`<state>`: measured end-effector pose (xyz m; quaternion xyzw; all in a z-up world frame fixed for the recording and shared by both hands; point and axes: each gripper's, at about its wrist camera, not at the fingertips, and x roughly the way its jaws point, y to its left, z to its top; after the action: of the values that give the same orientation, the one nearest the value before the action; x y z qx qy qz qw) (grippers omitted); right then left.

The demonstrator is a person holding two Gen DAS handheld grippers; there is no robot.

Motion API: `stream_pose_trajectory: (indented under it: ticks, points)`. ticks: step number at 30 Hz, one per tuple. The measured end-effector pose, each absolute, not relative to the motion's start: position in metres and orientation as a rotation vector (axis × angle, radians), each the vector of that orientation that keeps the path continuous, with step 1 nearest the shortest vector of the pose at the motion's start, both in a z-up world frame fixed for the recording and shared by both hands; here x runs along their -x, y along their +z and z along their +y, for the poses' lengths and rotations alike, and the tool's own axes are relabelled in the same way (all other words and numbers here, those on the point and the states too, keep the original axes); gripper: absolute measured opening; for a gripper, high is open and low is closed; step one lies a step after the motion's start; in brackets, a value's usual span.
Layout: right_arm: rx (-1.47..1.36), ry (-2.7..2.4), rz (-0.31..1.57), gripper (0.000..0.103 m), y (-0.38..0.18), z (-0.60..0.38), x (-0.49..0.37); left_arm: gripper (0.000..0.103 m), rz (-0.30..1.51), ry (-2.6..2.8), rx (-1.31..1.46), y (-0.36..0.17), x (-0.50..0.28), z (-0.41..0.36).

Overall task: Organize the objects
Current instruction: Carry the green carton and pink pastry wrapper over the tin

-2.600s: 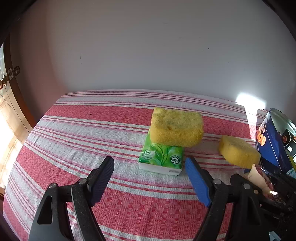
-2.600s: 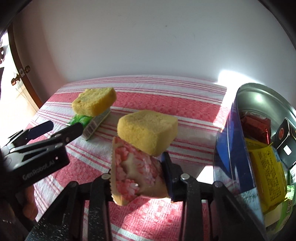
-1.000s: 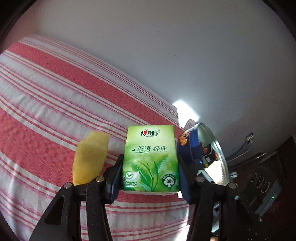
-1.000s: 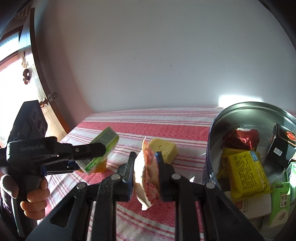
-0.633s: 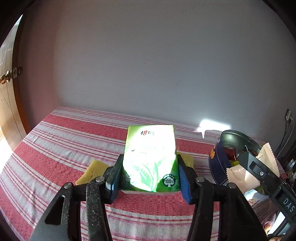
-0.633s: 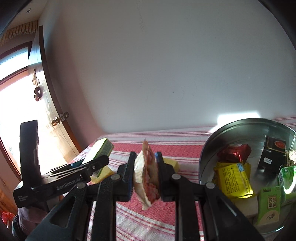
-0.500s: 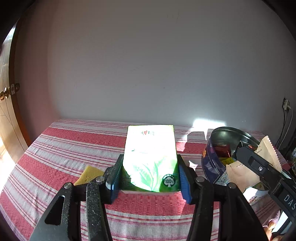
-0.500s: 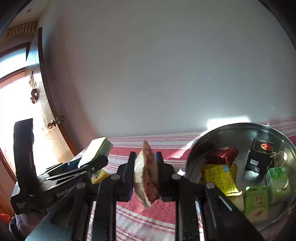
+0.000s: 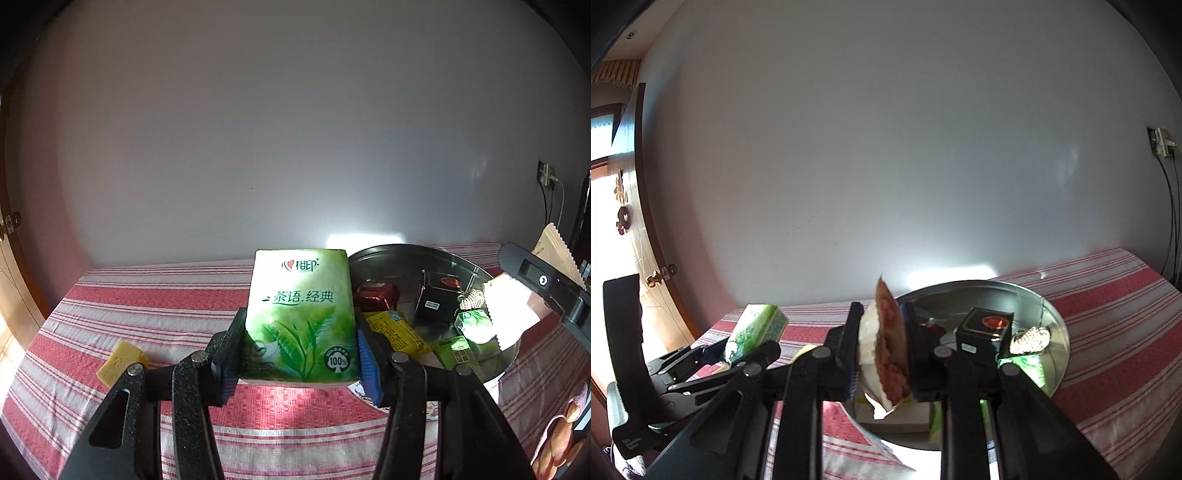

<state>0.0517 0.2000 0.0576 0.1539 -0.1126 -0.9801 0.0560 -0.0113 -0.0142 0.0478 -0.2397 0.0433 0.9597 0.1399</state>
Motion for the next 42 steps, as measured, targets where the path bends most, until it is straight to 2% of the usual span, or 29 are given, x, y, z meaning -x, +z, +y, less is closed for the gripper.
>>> stream_pose_trajectory:
  ticks: [7,19,31,42]
  points:
    - [-0.455,-3.078,-0.337,0.020,0.057,0.238,-0.053,0.055,0.171,2.759,0.668,0.052,0.008,0.024]
    - [-0.499,-3.226,-0.217,0.020,0.039,0.256,-0.014,0.055,0.255,2.753,0.637,0.043,0.018,0.085]
    - [-0.572,-3.251,-0.079,0.020,0.038,0.246,-0.006,0.055,0.243,2.735,0.703,0.026,0.037,0.100]
    - [-0.676,-3.220,-0.057,0.020,0.025,0.261,0.014,0.055,0.233,2.724,0.762,0.011,0.043,0.092]
